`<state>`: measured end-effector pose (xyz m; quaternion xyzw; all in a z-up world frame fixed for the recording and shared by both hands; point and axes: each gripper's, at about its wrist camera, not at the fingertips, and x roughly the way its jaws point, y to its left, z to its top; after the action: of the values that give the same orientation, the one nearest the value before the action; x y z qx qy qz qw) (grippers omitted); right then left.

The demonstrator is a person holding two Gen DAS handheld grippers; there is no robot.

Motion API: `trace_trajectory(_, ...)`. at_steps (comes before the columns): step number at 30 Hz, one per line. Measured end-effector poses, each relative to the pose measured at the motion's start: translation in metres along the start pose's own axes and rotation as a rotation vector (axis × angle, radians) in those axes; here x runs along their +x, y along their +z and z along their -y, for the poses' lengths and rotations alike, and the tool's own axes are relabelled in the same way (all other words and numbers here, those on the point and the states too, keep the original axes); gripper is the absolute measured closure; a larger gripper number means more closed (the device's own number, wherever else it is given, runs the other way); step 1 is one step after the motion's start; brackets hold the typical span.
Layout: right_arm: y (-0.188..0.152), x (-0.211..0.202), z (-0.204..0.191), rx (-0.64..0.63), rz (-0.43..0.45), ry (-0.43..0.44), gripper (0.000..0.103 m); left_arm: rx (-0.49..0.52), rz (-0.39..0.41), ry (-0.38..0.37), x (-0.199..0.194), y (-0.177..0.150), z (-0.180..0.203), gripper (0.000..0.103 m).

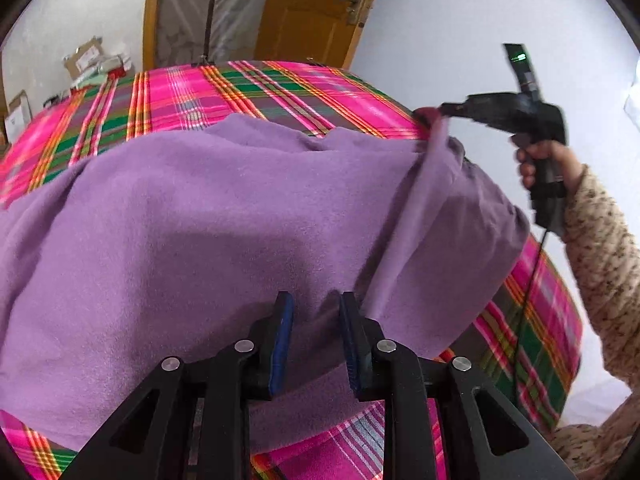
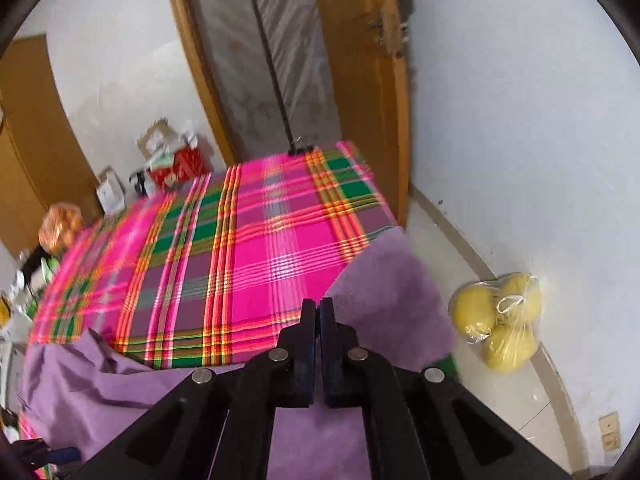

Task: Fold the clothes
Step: 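Grasp the purple garment edge with the right gripper and lift it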

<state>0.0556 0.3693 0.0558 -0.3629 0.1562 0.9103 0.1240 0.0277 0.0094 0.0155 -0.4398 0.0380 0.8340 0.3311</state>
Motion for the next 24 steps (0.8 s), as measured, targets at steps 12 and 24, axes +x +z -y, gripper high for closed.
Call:
trace_trajectory(12,-0.048,-0.069,0.038,0.145,0.136,-0.003,0.101,0.119,0.006,0.067,0.004,-0.003,0.034,0.061)
trace_trajectory(24,-0.037,-0.098,0.033,0.136,0.24,0.051,0.101,0.224,0.009,0.143,0.017,0.003,0.061,0.059)
